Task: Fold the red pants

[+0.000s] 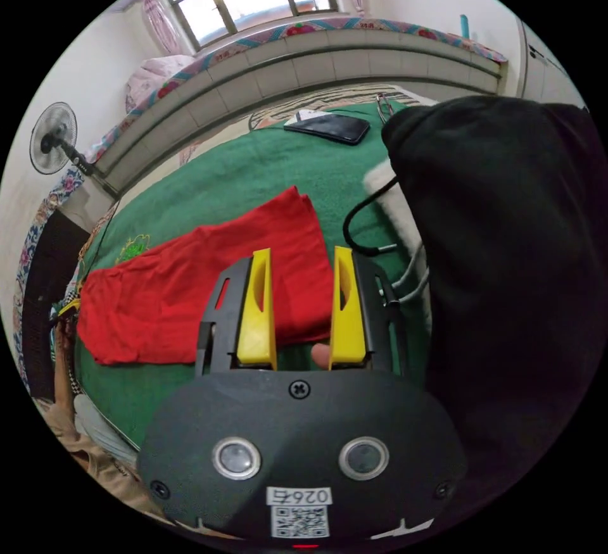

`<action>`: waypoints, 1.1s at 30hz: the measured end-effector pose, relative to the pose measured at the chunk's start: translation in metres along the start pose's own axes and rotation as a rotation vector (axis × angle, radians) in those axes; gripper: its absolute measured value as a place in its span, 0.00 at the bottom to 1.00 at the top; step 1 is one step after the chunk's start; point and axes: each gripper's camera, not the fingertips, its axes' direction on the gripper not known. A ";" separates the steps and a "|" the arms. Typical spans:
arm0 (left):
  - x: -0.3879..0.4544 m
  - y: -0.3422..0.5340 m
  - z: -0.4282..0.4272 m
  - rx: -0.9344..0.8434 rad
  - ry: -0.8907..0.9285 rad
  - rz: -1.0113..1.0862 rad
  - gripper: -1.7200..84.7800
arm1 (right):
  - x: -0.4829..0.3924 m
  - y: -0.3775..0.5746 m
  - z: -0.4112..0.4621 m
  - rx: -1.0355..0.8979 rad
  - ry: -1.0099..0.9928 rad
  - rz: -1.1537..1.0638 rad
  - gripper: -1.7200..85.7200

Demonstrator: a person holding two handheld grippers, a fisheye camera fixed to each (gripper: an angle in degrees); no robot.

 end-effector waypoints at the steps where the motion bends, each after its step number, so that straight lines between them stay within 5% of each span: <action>1: 0.002 -0.004 0.002 0.002 0.005 -0.005 0.18 | -0.005 0.000 -0.001 0.013 -0.002 -0.021 0.14; 6: -0.001 -0.019 -0.001 0.058 0.076 -0.053 0.19 | -0.068 -0.019 0.006 0.040 -0.074 -0.278 0.15; 8: 0.001 -0.026 0.019 -0.088 0.050 -0.070 0.14 | -0.093 -0.023 0.020 0.017 -0.118 -0.367 0.15; 11: 0.000 -0.021 0.014 -0.076 0.006 -0.107 0.09 | -0.115 -0.030 0.068 -0.134 0.125 -0.473 0.12; 18: 0.018 0.008 -0.045 0.128 -0.122 -0.137 0.01 | -0.037 -0.009 0.007 0.034 0.149 -0.133 0.10; 21: 0.047 0.001 -0.071 0.336 0.069 -0.075 0.01 | -0.010 0.038 -0.033 0.131 0.115 -0.003 0.09; 23: 0.079 -0.027 -0.069 0.430 0.382 0.027 0.01 | 0.008 0.069 -0.050 0.182 0.059 0.090 0.09; 26: 0.146 -0.088 -0.041 0.418 0.587 0.179 0.05 | 0.042 0.106 -0.057 0.189 -0.069 0.230 0.12; 33: 0.366 -0.245 0.079 0.189 0.691 0.555 0.18 | 0.094 0.137 -0.017 0.117 -0.362 0.489 0.16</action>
